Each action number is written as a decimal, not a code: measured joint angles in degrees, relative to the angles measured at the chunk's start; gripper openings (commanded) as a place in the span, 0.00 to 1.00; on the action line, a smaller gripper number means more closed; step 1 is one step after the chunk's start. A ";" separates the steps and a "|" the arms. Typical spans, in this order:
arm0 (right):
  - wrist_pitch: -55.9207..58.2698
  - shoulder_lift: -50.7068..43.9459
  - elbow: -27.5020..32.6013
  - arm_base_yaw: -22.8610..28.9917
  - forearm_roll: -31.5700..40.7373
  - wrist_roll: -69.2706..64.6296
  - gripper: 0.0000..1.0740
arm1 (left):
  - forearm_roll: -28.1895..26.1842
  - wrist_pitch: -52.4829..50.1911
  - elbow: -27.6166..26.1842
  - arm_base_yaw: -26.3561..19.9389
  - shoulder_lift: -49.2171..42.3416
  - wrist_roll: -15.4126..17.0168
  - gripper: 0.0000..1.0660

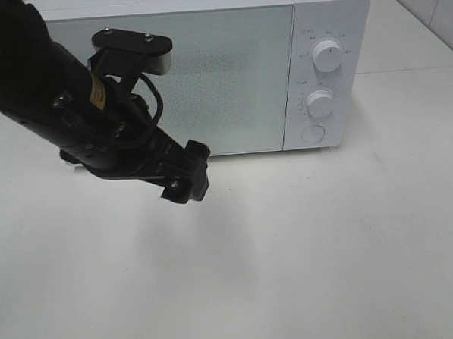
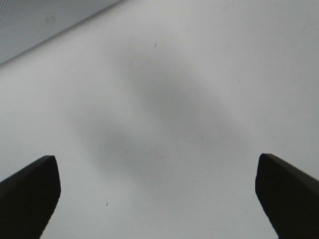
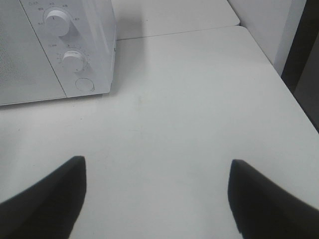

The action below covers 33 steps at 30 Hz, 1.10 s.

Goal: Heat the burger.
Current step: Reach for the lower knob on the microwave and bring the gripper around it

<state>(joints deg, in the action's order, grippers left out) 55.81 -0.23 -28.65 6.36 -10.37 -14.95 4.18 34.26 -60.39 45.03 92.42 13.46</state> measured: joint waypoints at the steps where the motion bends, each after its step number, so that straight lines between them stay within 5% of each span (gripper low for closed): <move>1: 0.00 0.00 0.00 0.00 0.00 0.00 0.71 | 0.00 3.78 0.00 0.00 -0.80 -0.40 0.95; 8: 0.00 0.00 0.00 0.00 0.00 0.00 0.71 | -0.74 12.95 0.00 -0.74 -2.58 -0.74 0.95; 14: 0.06 0.00 0.00 0.00 0.00 0.00 0.71 | -4.76 17.93 0.17 -7.73 -5.16 -3.55 0.95; 17: 0.06 0.00 0.00 0.00 0.00 0.00 0.71 | -8.65 18.79 0.97 -12.83 -7.73 -7.10 0.95; 19: 0.06 0.00 0.00 0.00 0.00 0.00 0.71 | -13.46 20.11 3.21 -21.43 -12.09 -11.86 0.95; 21: 0.06 0.00 0.00 0.00 0.00 0.00 0.71 | -14.09 20.57 3.78 -23.89 -13.12 -12.95 0.95; 22: 0.06 0.00 0.00 0.00 0.00 0.00 0.71 | -14.73 21.66 5.21 -28.88 -15.58 -14.67 0.95; 25: 0.06 0.00 0.00 0.00 0.00 0.00 0.71 | -14.90 22.12 5.79 -30.88 -16.79 -15.36 0.95; 30: 0.00 0.00 0.00 0.00 0.00 0.00 0.71 | -15.01 27.73 8.65 -46.12 -25.55 -18.28 0.95; 33: 0.00 0.00 0.00 0.00 0.00 0.00 0.71 | -14.95 28.93 9.22 -49.73 -30.14 -17.70 0.95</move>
<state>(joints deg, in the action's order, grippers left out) 55.81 -0.23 -28.65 6.36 -10.37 -14.95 -10.77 63.20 -51.17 -4.70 62.28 -4.24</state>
